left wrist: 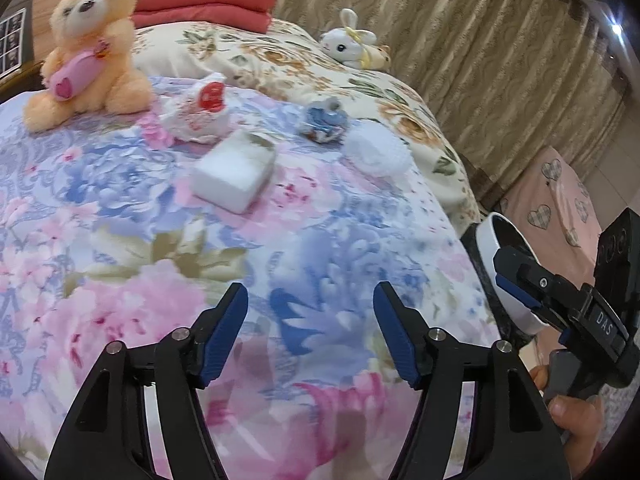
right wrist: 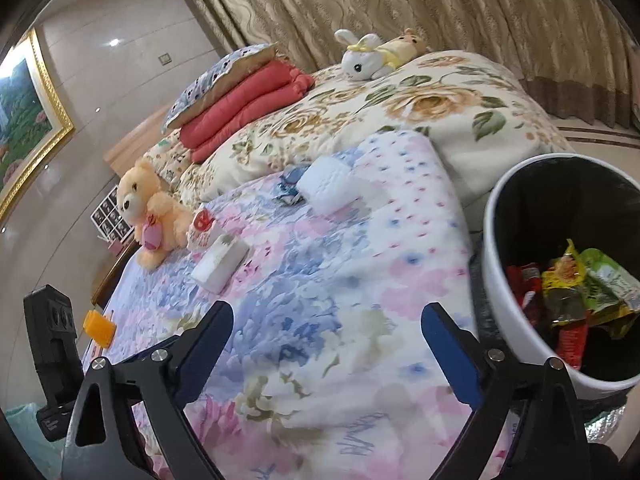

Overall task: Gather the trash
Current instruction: 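Move both open tools back over the bed toward the foam block and mesh net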

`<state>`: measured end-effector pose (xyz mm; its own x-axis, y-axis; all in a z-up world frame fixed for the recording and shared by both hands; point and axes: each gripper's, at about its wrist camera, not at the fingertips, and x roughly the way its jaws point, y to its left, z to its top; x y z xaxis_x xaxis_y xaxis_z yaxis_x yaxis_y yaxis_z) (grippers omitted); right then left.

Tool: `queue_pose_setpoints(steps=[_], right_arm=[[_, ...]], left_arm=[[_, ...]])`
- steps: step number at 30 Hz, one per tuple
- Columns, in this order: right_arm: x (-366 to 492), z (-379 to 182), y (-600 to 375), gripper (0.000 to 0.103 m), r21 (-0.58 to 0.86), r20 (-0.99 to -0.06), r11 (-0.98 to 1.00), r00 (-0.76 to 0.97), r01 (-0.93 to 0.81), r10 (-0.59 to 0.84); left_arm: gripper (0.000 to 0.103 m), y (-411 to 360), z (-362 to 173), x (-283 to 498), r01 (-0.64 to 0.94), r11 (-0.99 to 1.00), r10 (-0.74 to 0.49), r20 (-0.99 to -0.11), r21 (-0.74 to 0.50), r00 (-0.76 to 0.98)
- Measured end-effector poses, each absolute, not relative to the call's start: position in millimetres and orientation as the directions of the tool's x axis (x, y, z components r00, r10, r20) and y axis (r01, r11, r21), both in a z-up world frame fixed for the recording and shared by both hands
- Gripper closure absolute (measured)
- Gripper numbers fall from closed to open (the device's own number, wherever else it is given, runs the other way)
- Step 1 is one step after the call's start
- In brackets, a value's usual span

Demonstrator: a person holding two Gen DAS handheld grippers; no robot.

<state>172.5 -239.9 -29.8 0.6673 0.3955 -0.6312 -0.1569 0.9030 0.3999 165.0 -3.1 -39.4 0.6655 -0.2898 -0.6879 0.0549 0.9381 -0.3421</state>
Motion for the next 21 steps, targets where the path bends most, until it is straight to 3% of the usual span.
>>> queue_pose_setpoints(steps=[21], right_arm=[[218,-54,-202,0.005,0.372,-0.677,0.910,0.618,-0.182,0.400]], left_arm=[[0.029,26,-51,194,-0.025,0.957,-0.201,-0.720,-0.290,0.664]])
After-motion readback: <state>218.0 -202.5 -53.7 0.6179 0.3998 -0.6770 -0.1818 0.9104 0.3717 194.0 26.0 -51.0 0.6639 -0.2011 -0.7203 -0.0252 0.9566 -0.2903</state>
